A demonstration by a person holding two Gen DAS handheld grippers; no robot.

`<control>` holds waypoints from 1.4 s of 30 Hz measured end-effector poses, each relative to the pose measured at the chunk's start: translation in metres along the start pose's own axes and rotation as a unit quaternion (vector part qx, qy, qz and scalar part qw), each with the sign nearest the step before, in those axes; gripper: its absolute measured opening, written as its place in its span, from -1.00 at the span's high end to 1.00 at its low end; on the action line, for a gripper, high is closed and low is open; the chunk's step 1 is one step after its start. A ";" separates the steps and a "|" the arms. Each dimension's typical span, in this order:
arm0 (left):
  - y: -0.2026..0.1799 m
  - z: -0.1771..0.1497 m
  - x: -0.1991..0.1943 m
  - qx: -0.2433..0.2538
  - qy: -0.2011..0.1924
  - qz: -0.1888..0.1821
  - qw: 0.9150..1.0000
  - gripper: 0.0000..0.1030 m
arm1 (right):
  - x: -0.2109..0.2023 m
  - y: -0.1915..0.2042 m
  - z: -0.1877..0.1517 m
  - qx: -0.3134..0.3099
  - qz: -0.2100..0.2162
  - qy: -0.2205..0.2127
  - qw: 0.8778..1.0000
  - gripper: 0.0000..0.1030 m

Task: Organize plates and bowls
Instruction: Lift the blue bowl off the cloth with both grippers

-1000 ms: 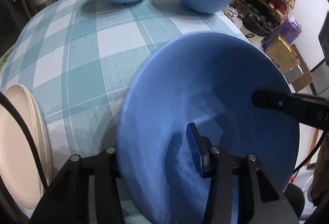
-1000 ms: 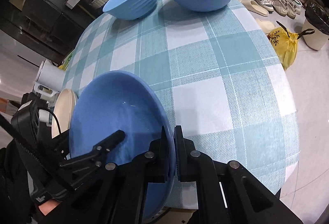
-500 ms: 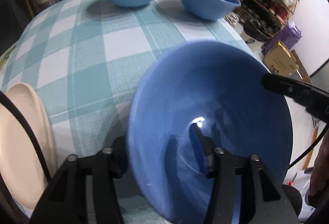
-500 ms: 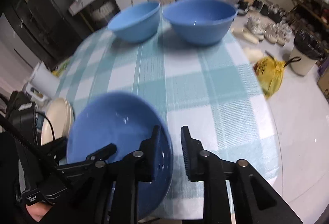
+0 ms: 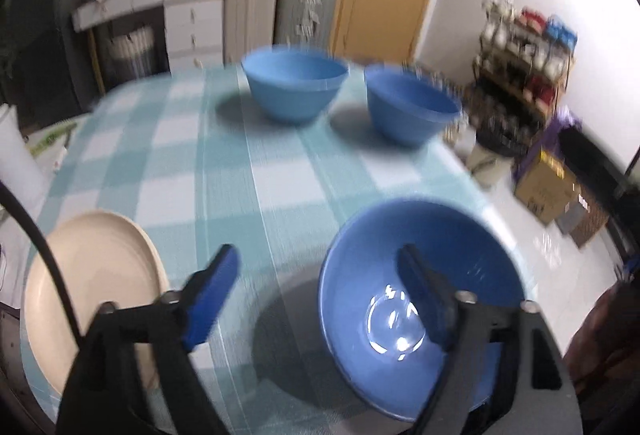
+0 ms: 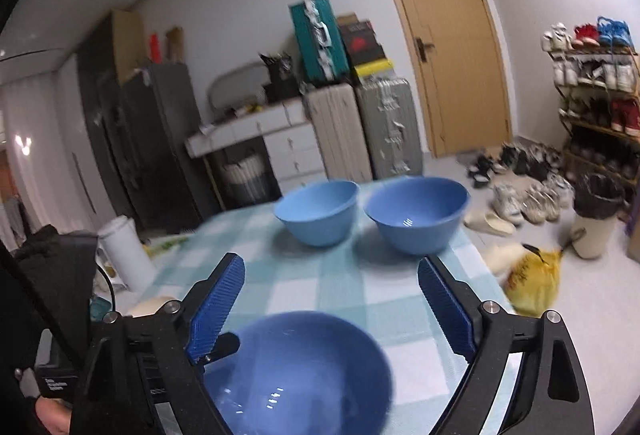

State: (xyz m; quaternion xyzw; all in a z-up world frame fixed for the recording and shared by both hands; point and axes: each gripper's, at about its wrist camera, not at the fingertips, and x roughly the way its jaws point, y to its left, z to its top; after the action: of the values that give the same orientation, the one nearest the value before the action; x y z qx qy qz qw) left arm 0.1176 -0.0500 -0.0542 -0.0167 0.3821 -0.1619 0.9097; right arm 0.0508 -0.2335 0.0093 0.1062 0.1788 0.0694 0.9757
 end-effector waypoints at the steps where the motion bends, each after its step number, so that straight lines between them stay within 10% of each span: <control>1: 0.000 0.000 -0.005 -0.003 -0.016 0.001 1.000 -0.78 | 0.001 0.002 -0.002 0.003 0.005 -0.003 1.000 -0.75; 8: 0.011 0.005 -0.020 -0.034 -0.082 0.022 0.996 -0.87 | 0.009 0.003 -0.020 -0.002 0.030 0.028 0.999 -0.84; 42: 0.004 -0.002 -0.013 -0.002 -0.071 0.064 0.995 -0.87 | 0.018 0.000 -0.038 -0.017 0.013 0.054 0.998 -0.91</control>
State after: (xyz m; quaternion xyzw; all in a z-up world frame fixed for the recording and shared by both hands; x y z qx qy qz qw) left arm 0.1087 -0.0422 -0.0467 -0.0052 0.3175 -0.1014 0.9428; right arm 0.0533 -0.2239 -0.0314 0.0878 0.2290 0.0911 0.9652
